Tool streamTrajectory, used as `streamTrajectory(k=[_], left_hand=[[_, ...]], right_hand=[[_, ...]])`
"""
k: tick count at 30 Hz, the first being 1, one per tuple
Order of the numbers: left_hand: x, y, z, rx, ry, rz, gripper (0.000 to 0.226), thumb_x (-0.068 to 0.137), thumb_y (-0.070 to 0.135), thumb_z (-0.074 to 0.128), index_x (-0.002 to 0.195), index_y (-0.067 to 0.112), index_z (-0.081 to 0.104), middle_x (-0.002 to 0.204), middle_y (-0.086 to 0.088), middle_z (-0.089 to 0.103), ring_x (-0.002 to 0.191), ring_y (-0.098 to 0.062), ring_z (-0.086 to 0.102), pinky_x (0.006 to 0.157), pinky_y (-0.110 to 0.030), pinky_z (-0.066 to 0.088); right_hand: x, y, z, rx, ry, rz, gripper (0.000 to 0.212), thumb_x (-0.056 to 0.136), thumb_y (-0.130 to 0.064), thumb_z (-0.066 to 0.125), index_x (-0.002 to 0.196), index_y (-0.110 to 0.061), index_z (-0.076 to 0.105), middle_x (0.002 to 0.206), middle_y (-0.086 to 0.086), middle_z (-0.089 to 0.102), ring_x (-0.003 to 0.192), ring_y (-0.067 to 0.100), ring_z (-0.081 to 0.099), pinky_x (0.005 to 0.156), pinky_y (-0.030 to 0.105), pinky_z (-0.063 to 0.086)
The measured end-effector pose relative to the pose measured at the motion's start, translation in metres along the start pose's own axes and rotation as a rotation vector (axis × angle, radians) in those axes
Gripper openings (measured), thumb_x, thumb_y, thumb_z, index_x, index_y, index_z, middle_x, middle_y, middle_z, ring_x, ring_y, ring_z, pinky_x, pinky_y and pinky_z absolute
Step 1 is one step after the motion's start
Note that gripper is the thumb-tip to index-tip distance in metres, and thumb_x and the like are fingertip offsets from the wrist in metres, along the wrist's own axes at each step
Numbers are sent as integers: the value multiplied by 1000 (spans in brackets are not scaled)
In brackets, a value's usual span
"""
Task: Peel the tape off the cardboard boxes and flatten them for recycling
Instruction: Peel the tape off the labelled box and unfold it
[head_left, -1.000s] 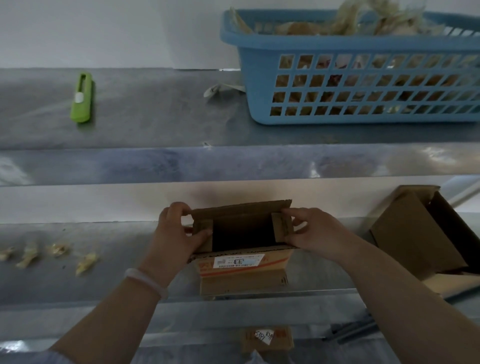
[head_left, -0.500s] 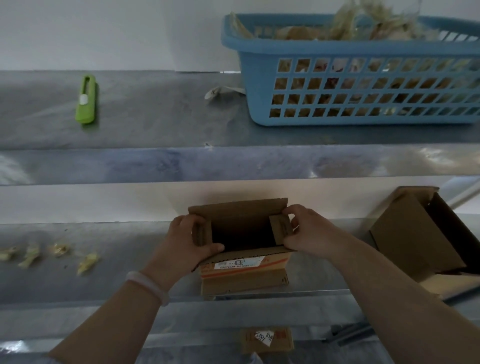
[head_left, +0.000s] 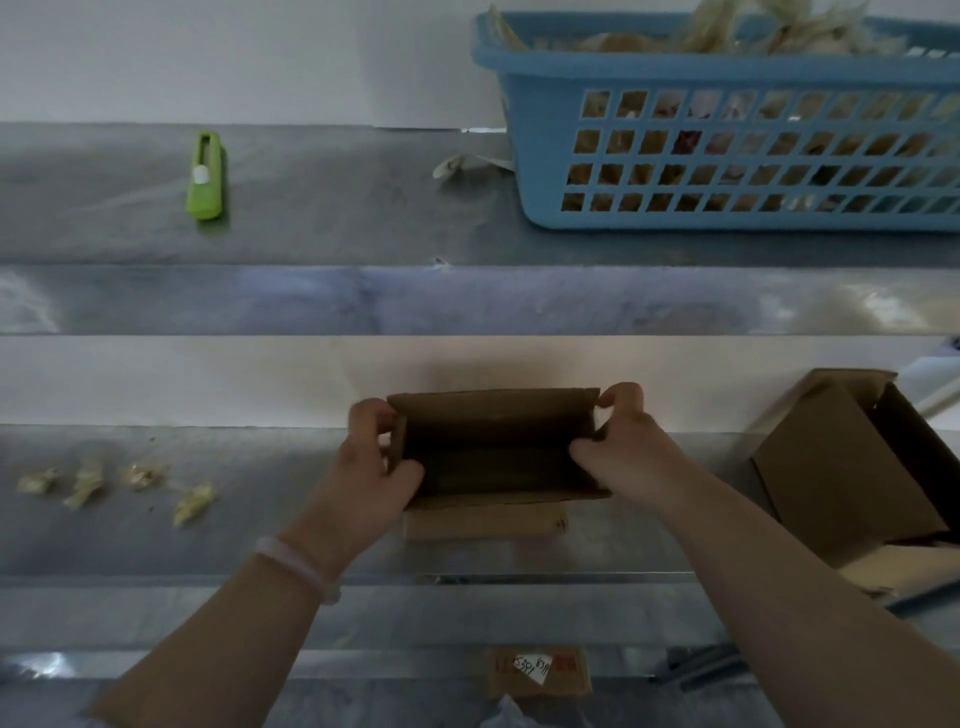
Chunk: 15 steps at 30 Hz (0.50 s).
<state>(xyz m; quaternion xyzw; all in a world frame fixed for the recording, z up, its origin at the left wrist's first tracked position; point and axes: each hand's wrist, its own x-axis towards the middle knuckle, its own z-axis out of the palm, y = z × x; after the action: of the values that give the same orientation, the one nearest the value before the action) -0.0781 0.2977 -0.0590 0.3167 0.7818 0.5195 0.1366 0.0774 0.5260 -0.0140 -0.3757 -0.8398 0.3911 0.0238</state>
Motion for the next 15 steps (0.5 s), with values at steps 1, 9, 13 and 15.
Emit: streamTrajectory(k=[1, 9, 13, 15], left_hand=[[-6, 1, -8, -53, 12, 58, 55, 81, 14, 51, 111, 56, 32, 113, 11, 54, 100, -12, 60, 65, -19, 54], [-37, -5, -36, 231, -133, 374, 74, 79, -5, 37, 148, 22, 31, 150, 12, 37, 137, -9, 36, 114, -24, 26], [-49, -14, -25, 346, -194, 473, 63, 79, 5, 36, 140, 20, 46, 151, 6, 36, 140, -13, 33, 115, -25, 24], [-52, -22, -24, 407, -245, 500, 61, 80, 7, 39, 138, 21, 49, 151, 7, 37, 139, -13, 35, 115, -26, 26]], right_hand=[[-3, 3, -5, 68, 21, -36, 62, 82, -19, 62, 126, -37, 22, 87, 2, 65, 65, 12, 66, 51, 22, 52], [-19, 40, 5, 916, -210, 226, 29, 95, -28, 50, 106, -8, 68, 95, 16, 72, 73, 26, 71, 60, 37, 57], [-15, 62, 33, 665, -258, 244, 55, 74, -49, 77, 120, -24, 61, 113, 1, 69, 104, 24, 66, 85, 45, 55], [-13, 67, 44, 638, -265, 276, 47, 75, -35, 80, 118, -24, 65, 111, 1, 71, 104, 25, 66, 92, 50, 53]])
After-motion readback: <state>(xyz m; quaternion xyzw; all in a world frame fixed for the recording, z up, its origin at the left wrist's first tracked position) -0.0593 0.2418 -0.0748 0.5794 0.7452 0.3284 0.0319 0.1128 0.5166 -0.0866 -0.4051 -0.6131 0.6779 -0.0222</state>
